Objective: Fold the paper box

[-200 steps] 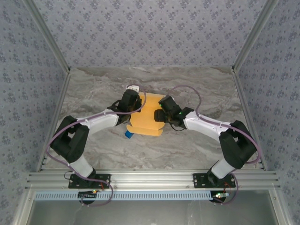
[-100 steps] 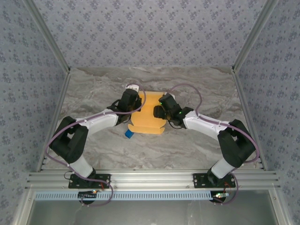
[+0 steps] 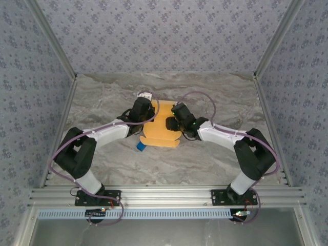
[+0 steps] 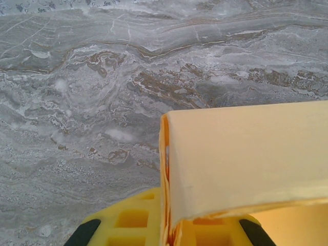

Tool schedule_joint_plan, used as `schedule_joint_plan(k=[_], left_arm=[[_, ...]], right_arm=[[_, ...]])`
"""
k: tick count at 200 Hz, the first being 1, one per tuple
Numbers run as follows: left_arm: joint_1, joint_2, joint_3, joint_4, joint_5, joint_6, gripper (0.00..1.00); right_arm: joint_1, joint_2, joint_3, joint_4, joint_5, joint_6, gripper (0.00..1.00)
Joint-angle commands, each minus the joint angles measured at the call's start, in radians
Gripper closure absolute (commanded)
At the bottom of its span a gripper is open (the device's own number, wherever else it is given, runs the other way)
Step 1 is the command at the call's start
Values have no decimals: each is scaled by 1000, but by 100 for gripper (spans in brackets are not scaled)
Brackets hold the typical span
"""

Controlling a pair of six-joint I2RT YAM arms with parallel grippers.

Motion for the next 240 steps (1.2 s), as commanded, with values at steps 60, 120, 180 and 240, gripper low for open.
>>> schedule_joint_plan(k=[60, 120, 180, 240], left_arm=[[-4, -26, 27, -7, 17, -3, 100], [1, -23, 28, -15, 1, 0, 100], [3, -30, 28, -23, 20, -6, 100], [15, -72, 34, -70, 69, -17, 100]], right_arm=[[23, 41, 84, -14, 6, -145, 51], [28, -102, 41, -150, -50, -214, 50], [-35, -321, 1, -277, -171, -396, 43], [-334, -360, -99, -120, -531, -502, 40]])
